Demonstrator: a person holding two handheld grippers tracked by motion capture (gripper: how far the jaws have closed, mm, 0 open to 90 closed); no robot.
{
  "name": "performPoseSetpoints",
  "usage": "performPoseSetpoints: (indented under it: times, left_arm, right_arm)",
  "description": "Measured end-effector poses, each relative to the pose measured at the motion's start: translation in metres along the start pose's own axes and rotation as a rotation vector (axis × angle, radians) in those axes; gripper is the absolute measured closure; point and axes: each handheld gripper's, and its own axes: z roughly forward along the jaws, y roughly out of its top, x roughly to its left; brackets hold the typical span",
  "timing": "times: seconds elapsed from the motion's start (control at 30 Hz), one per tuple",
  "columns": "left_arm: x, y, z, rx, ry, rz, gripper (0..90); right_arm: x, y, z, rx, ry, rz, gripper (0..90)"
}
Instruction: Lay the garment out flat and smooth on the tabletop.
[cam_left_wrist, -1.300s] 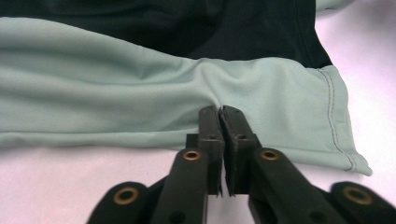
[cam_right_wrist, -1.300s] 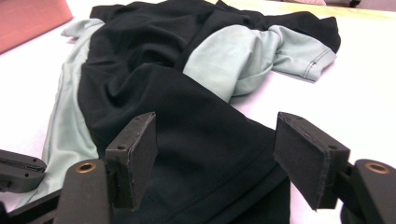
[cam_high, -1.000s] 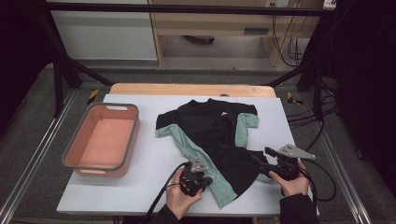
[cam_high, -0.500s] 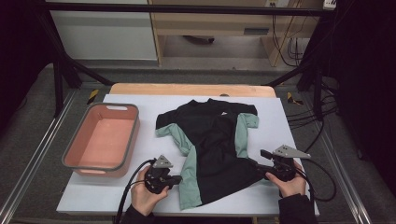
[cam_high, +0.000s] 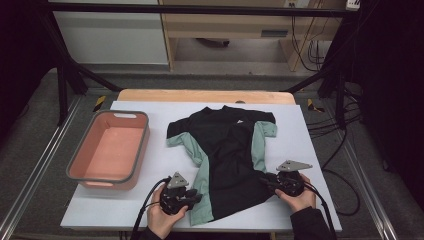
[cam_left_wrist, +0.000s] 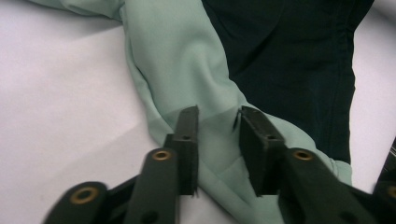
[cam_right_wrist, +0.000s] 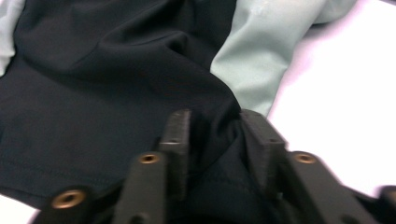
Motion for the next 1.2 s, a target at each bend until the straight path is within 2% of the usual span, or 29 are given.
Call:
performPoseSetpoints:
  times: [0.1, 0.13, 0.23, 0.37, 0.47, 0.5, 0.57, 0.67, 0.7, 0.73, 0.8, 0.87, 0.93, 1.0, 1.07, 1.13, 1.2]
  left_arm:
    - [-0.001, -0.003, -0.002, -0.003, 0.008, 0.004, 87.5]
    - [0.001, -0.005, -0.003, -0.008, 0.011, -0.002, 89.2]
    - [0.006, -0.007, -0.013, -0.010, 0.021, -0.018, 89.5]
    - [0.014, -0.011, -0.031, 0.011, 0.033, -0.022, 89.6]
    - [0.015, -0.012, -0.033, -0.023, 0.027, -0.023, 89.1]
    - [0.014, -0.012, -0.030, -0.028, 0.019, -0.028, 84.8]
    - [0.011, -0.011, -0.023, -0.020, 0.023, -0.032, 70.7]
    - [0.007, -0.010, -0.014, -0.031, 0.036, -0.039, 58.8]
    - [0.007, -0.010, -0.011, -0.042, 0.047, -0.038, 53.7]
    - [0.006, -0.010, -0.009, -0.047, 0.050, -0.038, 51.8]
    - [0.005, -0.009, -0.007, -0.057, 0.052, -0.044, 51.2]
    - [0.004, -0.009, -0.006, -0.056, 0.067, -0.048, 53.0]
    - [0.003, -0.009, -0.006, -0.051, 0.073, -0.052, 60.6]
    - [0.000, -0.010, -0.006, -0.051, 0.093, -0.040, 66.1]
    - [-0.002, -0.009, -0.005, -0.044, 0.113, -0.033, 73.8]
    - [-0.003, -0.007, -0.004, -0.028, 0.116, -0.021, 80.1]
    - [-0.004, -0.007, -0.003, -0.026, 0.107, -0.015, 83.8]
  right_arm:
    - [0.003, 0.002, -0.004, 0.003, 0.013, -0.010, 79.7]
    - [0.005, 0.003, -0.005, 0.009, 0.016, -0.022, 80.8]
    - [0.011, 0.006, -0.008, 0.029, 0.021, -0.044, 82.0]
    - [0.019, 0.006, -0.015, 0.034, 0.073, -0.031, 82.4]
    - [0.027, 0.002, -0.016, 0.049, 0.104, -0.016, 81.0]
    - [0.029, 0.001, -0.016, 0.060, 0.105, -0.001, 79.0]
    - [0.032, -0.002, -0.014, 0.067, 0.112, 0.002, 72.5]
    - [0.030, 0.001, -0.020, 0.039, 0.140, -0.011, 66.4]
    - [0.028, 0.002, -0.023, 0.016, 0.138, -0.006, 64.1]
    - [0.024, 0.005, -0.031, -0.032, 0.132, 0.010, 60.8]
    - [0.014, 0.008, -0.043, -0.106, 0.099, 0.033, 57.6]
    - [0.003, 0.005, -0.049, -0.136, 0.040, 0.057, 57.8]
    - [-0.007, -0.002, -0.045, -0.114, -0.019, 0.075, 56.0]
    - [-0.015, -0.009, -0.033, -0.072, -0.039, 0.086, 53.3]
    - [-0.018, -0.011, -0.020, -0.044, -0.030, 0.089, 50.6]
    - [-0.017, -0.009, -0.010, -0.051, -0.012, 0.092, 49.1]
    - [-0.012, -0.006, 0.002, -0.033, 0.009, 0.086, 49.6]
